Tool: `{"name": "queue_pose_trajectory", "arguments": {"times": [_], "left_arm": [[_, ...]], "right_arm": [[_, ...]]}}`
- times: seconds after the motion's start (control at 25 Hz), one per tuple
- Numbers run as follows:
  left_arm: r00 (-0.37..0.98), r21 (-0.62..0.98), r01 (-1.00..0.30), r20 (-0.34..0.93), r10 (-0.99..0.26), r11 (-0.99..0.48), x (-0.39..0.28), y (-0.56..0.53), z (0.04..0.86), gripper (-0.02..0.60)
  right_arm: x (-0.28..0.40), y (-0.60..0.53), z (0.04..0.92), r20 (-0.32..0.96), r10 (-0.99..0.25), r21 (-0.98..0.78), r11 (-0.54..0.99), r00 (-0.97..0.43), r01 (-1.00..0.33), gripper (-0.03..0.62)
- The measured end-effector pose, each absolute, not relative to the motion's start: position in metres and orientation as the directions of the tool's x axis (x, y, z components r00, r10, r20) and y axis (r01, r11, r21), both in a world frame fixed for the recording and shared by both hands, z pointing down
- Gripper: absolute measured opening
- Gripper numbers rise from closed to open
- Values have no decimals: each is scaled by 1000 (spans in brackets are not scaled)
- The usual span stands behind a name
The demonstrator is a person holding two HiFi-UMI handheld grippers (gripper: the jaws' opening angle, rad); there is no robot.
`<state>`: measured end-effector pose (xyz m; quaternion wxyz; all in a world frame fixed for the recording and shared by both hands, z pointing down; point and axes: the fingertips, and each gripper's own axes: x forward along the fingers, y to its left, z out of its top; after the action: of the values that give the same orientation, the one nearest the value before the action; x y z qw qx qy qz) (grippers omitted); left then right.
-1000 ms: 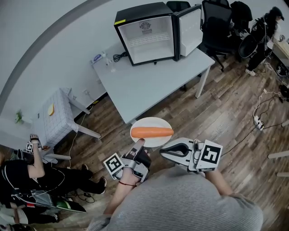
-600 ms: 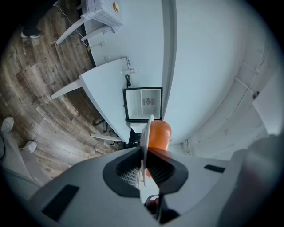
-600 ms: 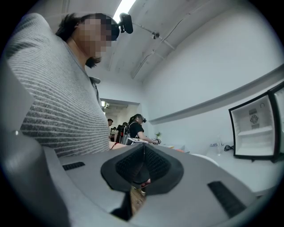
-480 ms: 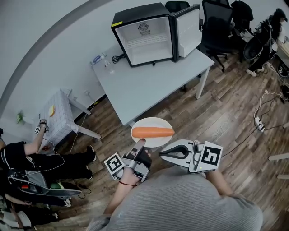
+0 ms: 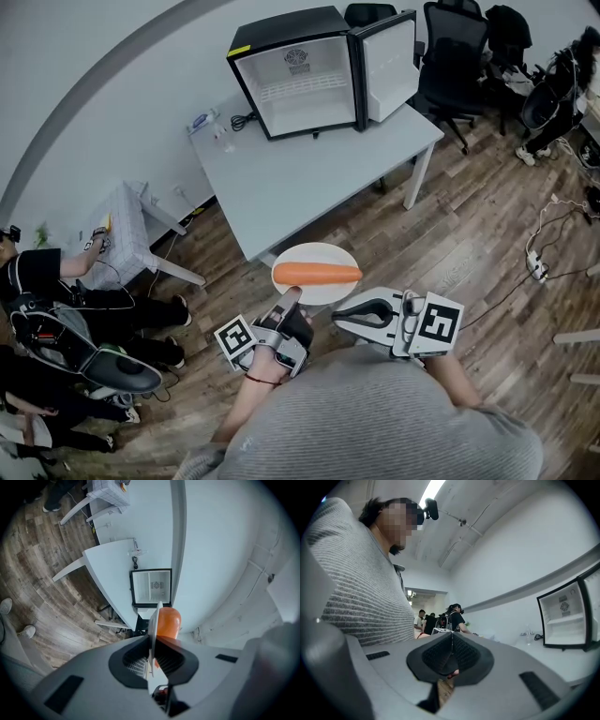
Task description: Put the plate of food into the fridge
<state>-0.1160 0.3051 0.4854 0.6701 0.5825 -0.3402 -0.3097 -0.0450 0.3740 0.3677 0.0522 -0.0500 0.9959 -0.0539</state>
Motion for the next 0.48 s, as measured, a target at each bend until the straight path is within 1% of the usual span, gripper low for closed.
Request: {"name": "queue_pose_trajectory", "arguments": {"times": [0.48], "left_arm": [[583, 993, 13, 87, -808, 116, -76, 293, 486, 32]], "right_arm": [[6, 362, 374, -105, -143, -128, 983, -984, -130, 15]]}}
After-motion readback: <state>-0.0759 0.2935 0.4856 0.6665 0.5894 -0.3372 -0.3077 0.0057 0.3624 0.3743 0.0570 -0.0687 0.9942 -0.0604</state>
